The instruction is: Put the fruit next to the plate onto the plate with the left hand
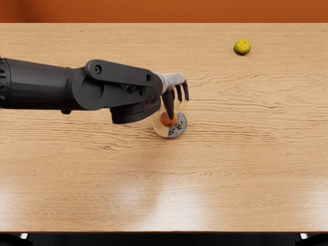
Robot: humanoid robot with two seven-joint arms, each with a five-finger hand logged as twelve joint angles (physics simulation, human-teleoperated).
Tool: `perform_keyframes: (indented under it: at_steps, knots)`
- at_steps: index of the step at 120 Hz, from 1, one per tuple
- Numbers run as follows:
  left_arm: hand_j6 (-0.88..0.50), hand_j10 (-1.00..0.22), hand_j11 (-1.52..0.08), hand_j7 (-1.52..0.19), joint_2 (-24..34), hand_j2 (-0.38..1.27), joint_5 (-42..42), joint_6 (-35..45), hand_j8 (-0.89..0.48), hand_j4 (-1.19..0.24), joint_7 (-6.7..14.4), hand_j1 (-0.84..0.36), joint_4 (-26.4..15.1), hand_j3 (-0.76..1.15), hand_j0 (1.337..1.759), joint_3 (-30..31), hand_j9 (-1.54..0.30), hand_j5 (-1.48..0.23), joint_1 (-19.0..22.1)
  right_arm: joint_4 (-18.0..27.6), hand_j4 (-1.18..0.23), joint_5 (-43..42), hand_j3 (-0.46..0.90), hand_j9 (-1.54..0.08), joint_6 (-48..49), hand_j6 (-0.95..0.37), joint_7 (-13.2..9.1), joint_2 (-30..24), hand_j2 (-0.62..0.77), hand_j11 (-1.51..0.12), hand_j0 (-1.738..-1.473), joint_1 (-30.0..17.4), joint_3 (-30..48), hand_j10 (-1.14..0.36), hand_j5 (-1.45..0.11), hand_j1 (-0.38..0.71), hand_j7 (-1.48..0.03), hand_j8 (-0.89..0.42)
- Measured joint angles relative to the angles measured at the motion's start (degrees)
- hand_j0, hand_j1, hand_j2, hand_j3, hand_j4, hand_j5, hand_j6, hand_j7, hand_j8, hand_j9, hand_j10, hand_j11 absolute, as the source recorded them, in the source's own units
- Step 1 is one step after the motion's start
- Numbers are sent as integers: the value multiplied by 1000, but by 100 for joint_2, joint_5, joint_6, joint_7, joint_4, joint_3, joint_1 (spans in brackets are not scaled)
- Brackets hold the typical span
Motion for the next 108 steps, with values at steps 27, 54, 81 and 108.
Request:
perform_keyframes:
  at_steps: [27, 54, 81, 108]
  knots:
    - [-342, -324, -457, -458, 0, 115, -18, -43, -315, -348, -37, -42, 1, 0, 1658, -426, -458, -459, 35, 0, -35, 0, 0, -45, 0, -35, 0, 0, -7, -45, -1658, 0, 0, -35, -45, -307, -45, -35]
    - [-281, -275, -369, -369, 1348, 72, -15, -698, -272, -283, -37, 19, -444, 0, 1658, -1288, -369, -370, 620, -1, -35, 0, 0, -45, 0, -35, 0, 0, -7, -45, -1658, 0, 2, -35, -45, -307, -45, -35]
    - [-260, -258, -339, -339, 3494, 58, -108, -3487, -257, -261, -22, 40, -510, 0, 1658, -3492, -339, -339, 2515, 2, -35, 0, 0, -45, 1, -35, 0, 0, -7, -45, -1658, 0, 3, -35, -45, -307, -45, -35]
    - [-253, -252, -328, -328, 3946, 53, -1021, -4775, -252, -253, -19, 48, 980, 0, 1658, -4777, -328, -328, 3328, 1, -35, 0, 0, -45, 0, -35, 0, 0, -7, -45, -1658, 0, 1, -35, -45, -307, -45, -35]
